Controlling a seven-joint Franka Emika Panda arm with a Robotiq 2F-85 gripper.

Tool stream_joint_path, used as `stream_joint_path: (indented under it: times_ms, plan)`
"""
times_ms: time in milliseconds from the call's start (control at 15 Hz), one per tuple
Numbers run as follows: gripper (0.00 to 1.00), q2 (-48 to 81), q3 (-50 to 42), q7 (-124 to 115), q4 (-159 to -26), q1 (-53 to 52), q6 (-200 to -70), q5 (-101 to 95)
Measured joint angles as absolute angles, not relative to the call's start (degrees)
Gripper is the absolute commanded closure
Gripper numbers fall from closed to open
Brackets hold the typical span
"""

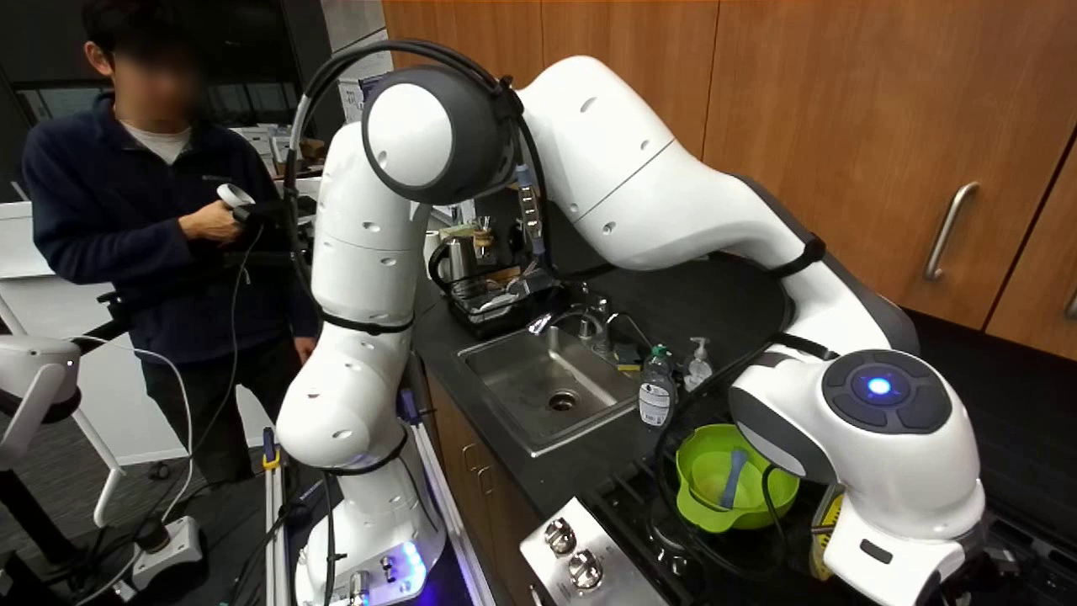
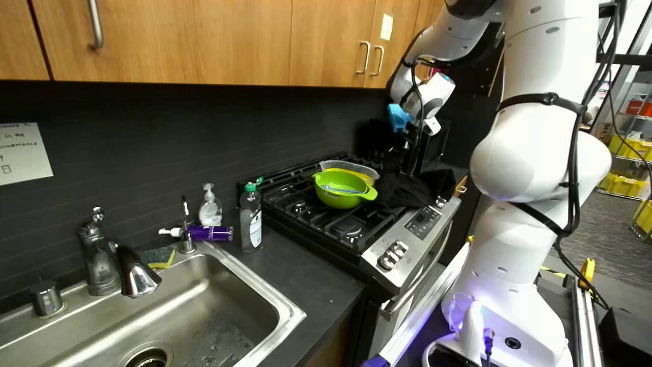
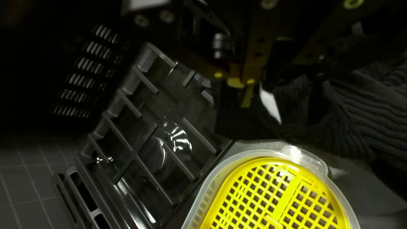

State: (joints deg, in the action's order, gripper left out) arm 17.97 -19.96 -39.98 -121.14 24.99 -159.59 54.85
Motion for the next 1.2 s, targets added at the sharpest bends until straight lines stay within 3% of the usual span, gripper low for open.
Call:
stream_joint_path:
  times_ms: [1200]
  plan:
    - [0.99, 11.4, -19.6, -33.2, -135.7, 14.2, -179.1, 47.6]
